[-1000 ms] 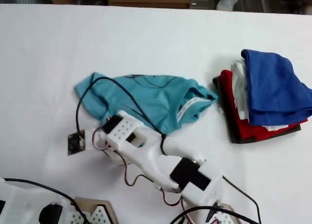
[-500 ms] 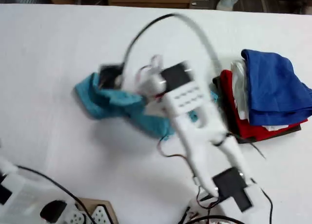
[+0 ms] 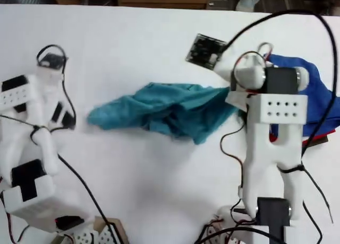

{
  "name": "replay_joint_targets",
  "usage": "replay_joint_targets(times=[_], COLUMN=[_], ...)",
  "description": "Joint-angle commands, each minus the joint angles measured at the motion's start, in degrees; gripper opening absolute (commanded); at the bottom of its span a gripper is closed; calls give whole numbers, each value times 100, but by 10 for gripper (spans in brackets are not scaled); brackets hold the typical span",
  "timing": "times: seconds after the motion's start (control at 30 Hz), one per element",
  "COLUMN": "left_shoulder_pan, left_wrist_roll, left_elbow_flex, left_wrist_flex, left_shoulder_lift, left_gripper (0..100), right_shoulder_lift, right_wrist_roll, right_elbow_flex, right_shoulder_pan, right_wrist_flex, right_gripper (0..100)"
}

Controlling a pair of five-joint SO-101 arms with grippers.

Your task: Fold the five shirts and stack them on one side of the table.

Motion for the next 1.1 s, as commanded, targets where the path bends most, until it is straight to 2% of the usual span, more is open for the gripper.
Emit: replay_joint_targets(times=[0.0,0.1,0.23,0.3,0.4,0.5,0.67,0.73,0.97,1.07], left_shoulder_pan=[246,659,1363,1618,1749,1749,2040,2127,2066,2013], left_wrist_roll=[431,-62,-1152,-1451,-1495,-1231,-2347,-2567,-2646,-2664], left_elbow_flex=[-593,-576,-171,-22,-13,31,347,444,505,453], left_wrist_flex=[-185,-167,607,738,580,352,396,343,-281,-492], left_shoulder_lift=[-35,-35,-70,-70,-35,-35,-35,-26,26,448], left_gripper=[252,252,252,252,252,252,252,252,253,253], right_shoulder_lift=[-286,-286,-268,-277,-268,-242,-242,-242,-259,-286], right_wrist_roll=[26,26,26,26,44,44,62,62,62,62], right_elbow_flex=[-105,62,149,149,149,158,202,202,202,202], right_shoulder_pan=[286,295,321,330,321,303,312,330,321,321], right_wrist_flex=[-31,-40,-57,-57,-57,-57,-154,-171,-127,-127], right_gripper=[21,21,21,21,21,21,21,21,21,21])
